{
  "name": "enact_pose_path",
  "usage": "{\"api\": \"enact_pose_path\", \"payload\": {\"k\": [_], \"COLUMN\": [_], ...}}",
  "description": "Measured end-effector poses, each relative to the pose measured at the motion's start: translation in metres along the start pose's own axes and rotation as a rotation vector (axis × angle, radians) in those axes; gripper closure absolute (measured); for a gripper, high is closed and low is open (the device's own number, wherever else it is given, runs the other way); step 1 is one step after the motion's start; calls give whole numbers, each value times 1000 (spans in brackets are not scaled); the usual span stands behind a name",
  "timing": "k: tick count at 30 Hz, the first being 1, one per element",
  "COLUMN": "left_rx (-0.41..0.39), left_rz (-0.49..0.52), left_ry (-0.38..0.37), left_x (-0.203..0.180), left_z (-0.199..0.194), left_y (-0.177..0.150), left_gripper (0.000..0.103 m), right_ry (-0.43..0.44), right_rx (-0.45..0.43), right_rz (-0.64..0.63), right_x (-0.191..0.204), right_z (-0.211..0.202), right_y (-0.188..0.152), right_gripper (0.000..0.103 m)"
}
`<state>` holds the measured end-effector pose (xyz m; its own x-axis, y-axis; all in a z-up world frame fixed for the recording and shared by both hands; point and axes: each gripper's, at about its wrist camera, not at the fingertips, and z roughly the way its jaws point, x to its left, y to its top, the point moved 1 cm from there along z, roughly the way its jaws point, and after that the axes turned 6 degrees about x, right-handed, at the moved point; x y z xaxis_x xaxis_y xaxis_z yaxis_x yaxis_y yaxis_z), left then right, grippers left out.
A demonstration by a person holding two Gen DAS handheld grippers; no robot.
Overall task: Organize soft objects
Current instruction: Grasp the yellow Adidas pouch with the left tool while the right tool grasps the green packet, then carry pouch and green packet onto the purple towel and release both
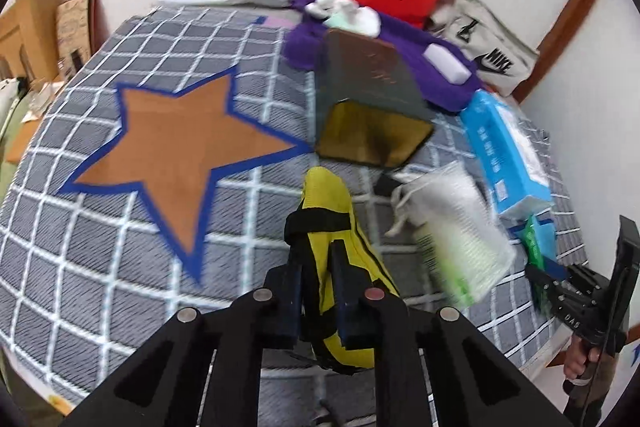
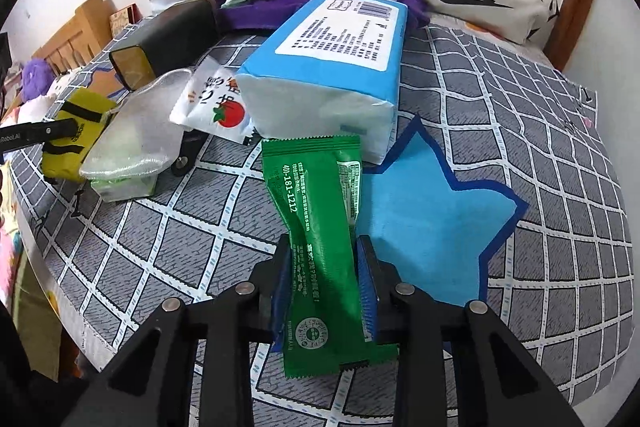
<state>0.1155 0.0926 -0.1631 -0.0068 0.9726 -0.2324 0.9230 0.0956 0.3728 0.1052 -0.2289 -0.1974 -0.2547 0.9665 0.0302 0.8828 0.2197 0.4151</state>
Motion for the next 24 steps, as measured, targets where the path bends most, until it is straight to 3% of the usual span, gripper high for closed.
{"api": "enact_pose_path", "payload": {"k": [3, 5, 7, 10, 14, 16, 19, 24], "left_rx": [17, 45, 47, 4, -25, -37, -51, -74], "left_rz": [-7, -13, 6, 10, 34, 61, 96, 89], "left_ry": [45, 31, 38, 71, 4, -7, 37, 22], "left_x": [1, -2, -7, -15, -20, -25, -37, -41], "left_z": [6, 13, 17, 22, 13, 7, 1, -15], "left_y": [0, 3, 2, 3, 6, 7, 8, 10], "left_gripper": [73, 53, 50, 67, 90, 94, 94, 94], "right_ry": [11, 21, 23, 15, 32, 47, 64, 73], "right_rx": [-8, -13, -24, -43, -47, -43, -39, -59], "right_rz": [2, 6, 5, 6, 12, 20, 30, 31], "right_x": [2, 3, 5, 4, 2, 0, -1, -1], "right_z": [1, 2, 3, 4, 1, -1, -5, -22], "right_y": [1, 3, 3, 3, 0, 0, -1, 0], "right_gripper": [64, 60, 58, 67, 75, 77, 77, 77]}}
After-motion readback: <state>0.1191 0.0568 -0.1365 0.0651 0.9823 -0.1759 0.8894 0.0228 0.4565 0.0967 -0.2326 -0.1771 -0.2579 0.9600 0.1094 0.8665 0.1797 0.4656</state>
